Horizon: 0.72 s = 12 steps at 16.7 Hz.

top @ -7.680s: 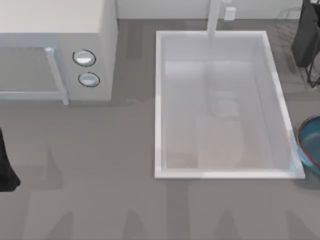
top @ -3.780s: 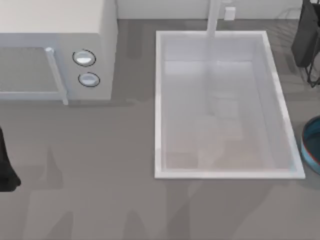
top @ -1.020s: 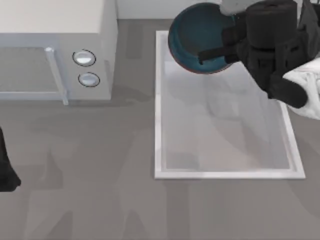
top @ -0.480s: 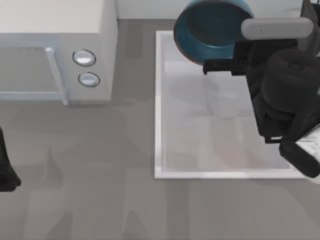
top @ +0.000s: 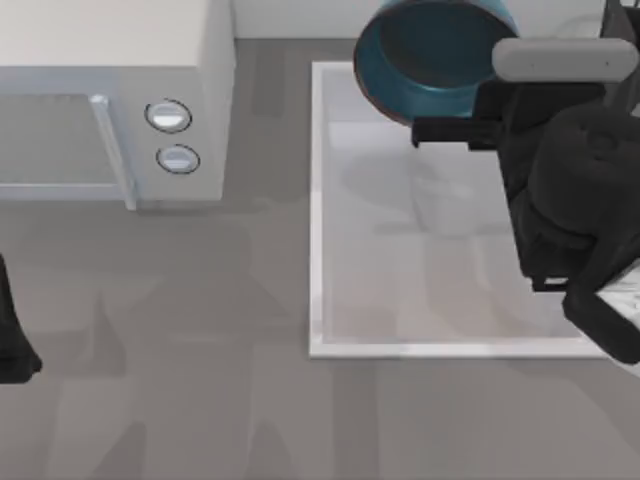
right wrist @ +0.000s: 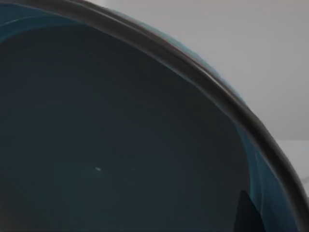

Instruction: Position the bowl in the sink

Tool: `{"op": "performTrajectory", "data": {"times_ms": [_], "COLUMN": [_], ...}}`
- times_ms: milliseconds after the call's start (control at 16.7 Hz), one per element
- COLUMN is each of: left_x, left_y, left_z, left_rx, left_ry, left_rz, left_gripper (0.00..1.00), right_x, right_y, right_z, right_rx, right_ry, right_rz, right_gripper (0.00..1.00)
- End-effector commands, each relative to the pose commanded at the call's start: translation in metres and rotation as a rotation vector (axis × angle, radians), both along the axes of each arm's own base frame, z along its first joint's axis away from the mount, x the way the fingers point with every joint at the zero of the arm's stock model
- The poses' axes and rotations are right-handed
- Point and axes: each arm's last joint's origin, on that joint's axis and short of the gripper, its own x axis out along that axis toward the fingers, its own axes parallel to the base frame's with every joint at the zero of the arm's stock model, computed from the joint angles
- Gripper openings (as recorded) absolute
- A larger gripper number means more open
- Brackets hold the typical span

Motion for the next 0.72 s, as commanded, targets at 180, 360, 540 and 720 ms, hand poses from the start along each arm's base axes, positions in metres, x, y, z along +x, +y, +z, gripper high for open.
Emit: {"op": "performTrajectory", "data": {"times_ms": [180,360,540,720], "left_x": [0.0,0.0,0.0,0.0], "left_y": [0.0,0.0,0.0,0.0], "left_z": [0.0,0.0,0.0,0.0], "left_rx": [0.0,0.0,0.0,0.0], "left_ry": [0.0,0.0,0.0,0.0], "left_rz": [0.0,0.0,0.0,0.0], "left_gripper": [1.0,1.0,1.0,1.0], "right_x": [0.004,0.01,0.009,0.004], "right_y": [0.003,0.009,0.01,0.006], "right_z": [-0.016,-0.053,-0.094,-0.127], "right_rx": [-0.003,-0.007,0.004,0.009], "right_ry": [0.004,0.008,-0.006,-0.012], "right_rz": [-0.007,-0.007,-0.003,0.001], "right_gripper": [0.0,0.0,0.0,0.0]}}
